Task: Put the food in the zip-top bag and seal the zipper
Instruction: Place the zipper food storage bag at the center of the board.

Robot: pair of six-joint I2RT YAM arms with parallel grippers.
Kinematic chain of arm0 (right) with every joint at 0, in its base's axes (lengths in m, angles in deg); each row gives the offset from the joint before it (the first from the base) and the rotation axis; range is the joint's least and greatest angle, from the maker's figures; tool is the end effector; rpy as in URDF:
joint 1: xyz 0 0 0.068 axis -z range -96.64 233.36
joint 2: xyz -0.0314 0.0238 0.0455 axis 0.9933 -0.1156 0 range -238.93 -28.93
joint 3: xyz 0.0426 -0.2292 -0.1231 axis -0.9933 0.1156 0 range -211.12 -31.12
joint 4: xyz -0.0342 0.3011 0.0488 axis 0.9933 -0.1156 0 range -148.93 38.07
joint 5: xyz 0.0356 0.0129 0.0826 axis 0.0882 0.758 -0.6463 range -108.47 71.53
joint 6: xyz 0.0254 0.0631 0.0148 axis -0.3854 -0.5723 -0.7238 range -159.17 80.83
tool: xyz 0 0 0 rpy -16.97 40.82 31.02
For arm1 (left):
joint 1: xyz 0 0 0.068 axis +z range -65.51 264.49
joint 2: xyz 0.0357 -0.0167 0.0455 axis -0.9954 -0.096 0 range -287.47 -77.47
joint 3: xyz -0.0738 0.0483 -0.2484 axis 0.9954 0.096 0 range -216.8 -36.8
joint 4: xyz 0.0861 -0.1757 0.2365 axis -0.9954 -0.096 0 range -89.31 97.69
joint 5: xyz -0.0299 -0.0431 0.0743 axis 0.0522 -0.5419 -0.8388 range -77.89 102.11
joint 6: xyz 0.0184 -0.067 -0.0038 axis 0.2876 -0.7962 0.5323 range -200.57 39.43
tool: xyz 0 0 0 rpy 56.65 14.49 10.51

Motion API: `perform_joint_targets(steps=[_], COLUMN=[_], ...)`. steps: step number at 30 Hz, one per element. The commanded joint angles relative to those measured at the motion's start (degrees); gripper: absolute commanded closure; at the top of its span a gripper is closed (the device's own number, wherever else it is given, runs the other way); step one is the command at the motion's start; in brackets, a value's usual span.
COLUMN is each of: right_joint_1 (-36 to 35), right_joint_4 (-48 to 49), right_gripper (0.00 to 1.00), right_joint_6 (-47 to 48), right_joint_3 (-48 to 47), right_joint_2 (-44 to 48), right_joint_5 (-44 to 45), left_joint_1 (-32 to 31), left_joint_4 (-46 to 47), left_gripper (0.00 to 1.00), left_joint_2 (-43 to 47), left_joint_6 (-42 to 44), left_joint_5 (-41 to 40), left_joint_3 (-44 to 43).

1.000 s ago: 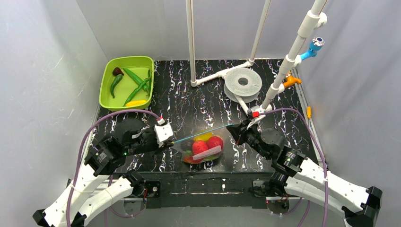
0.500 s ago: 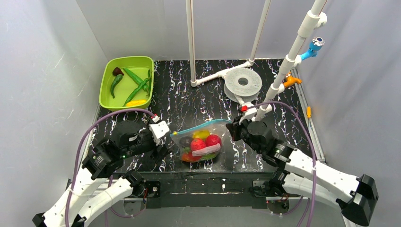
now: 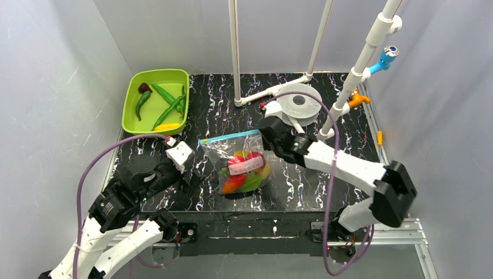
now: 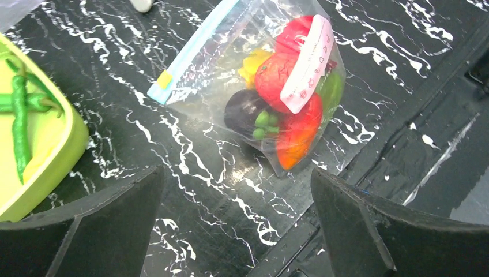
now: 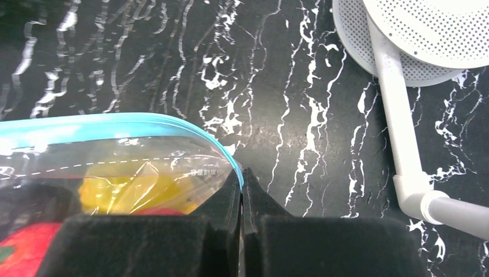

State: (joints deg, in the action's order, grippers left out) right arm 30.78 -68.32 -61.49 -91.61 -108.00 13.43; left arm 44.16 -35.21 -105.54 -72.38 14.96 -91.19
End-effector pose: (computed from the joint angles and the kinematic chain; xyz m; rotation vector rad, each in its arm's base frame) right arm 0.2477 0.2746 0.2569 -0.2420 2.0703 0.1854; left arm 0.1177 -0.1035 0.3797 0.8051 1.7015 -0.4335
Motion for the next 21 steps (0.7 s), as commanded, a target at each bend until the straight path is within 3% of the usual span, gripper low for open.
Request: perform_joint_targets(steps=[1,6,16,21], right_joint_1=[2.3,4.42,4.47,4.48], right_joint_4=[-11.01,-13.85,-11.79,-11.31], right_gripper=[0.99,0.93,0.51,0.37], right_joint_6=[-1.86,-2.46,2.58,4.88], right_joint_3=[-8.9,-13.42,-14.14,-12.71], right_joint_2=[-8.99,-15.59,-12.63,-5.44], right_joint_5=[4.75,1.74,-3.55,-6.06], left_joint_1=[0.23,0.22,0.18,0.15], left_joint_4=[-2.94,-3.72,-2.08,-0.28], left_gripper=[0.02,0.02,0.02,0.02], left_joint_2=[0.54,1.81,1.58,2.16], left_joint_6=[-2.48,-2.78,-3.41,-4.5], left_joint_5=[-6.19,-8.17,-8.47,-9.86], left_joint_3=[-3.76,-4.3,-3.47,-3.41])
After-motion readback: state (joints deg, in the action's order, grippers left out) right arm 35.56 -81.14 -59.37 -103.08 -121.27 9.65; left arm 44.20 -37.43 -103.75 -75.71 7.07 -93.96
